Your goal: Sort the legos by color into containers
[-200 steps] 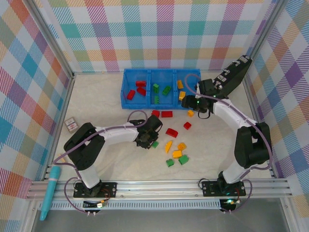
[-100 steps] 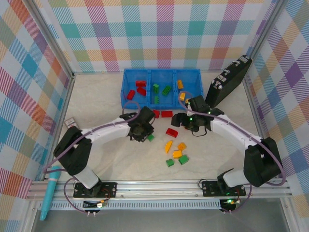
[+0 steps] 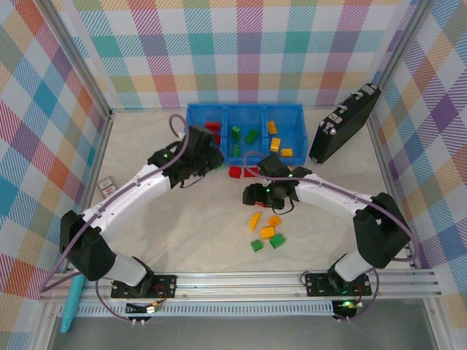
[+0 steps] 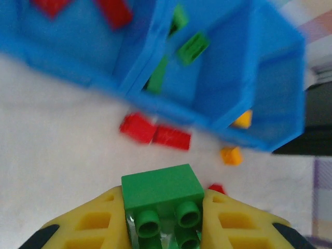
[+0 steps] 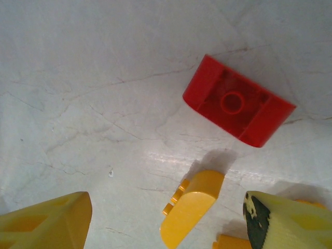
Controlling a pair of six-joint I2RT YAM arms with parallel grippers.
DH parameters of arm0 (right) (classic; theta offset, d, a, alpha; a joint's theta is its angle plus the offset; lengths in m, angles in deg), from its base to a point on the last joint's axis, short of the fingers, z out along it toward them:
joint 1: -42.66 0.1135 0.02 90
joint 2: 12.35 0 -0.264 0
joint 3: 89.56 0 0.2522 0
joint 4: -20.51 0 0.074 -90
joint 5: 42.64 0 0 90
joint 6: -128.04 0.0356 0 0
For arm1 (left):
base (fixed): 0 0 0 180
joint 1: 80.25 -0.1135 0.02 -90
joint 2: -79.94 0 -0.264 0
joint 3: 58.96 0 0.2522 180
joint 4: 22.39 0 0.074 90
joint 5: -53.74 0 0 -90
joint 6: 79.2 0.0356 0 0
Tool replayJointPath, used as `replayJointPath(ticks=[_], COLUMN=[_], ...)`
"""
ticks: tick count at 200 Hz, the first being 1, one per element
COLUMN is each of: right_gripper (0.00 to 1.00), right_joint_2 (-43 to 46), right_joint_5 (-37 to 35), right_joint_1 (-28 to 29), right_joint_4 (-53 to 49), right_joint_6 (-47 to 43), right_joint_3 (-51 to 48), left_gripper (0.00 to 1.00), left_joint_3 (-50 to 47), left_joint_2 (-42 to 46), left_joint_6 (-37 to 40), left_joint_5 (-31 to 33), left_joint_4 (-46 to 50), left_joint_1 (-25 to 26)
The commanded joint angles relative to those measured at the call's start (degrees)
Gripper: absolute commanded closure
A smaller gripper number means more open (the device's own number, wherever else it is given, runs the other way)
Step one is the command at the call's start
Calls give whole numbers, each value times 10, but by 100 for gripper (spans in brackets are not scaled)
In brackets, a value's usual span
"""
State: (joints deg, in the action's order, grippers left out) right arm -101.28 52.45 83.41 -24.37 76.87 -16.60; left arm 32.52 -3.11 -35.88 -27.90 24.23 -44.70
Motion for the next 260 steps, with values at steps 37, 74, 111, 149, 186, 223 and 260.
replayJointPath(ticks=[37,74,111,149,186,223,260], right_gripper=[25,27,29,37,55,66,72], right_joint_2=[-35,-48,-76,-104,-126,-137,-110], right_joint_5=[-43,-54,-59,-69,-60,-57,-69], right_joint_1=[36,52,58,59,60,60,60], right_joint_4=[-40,-58,-61,-74,-77,-87,-96], right_joint_6=[66,107,115,109,92,84,70], right_joint_3=[12,8,25,36,40,45,44], left_gripper=[80,81,82,82,82,82,82], left_joint_3=[108,192,256,334,388,441,518], left_joint_2=[-23,-121,-216,-311,-383,-436,-497], left_joint_6=[159,193,203,235,236,236,236], left_joint_5=[54,20,-9,-27,-36,-45,-50], left_joint_4=[-50,-76,-102,-95,-102,-96,-60], left_joint_1=[-28,-45,-56,-64,-70,-74,-76])
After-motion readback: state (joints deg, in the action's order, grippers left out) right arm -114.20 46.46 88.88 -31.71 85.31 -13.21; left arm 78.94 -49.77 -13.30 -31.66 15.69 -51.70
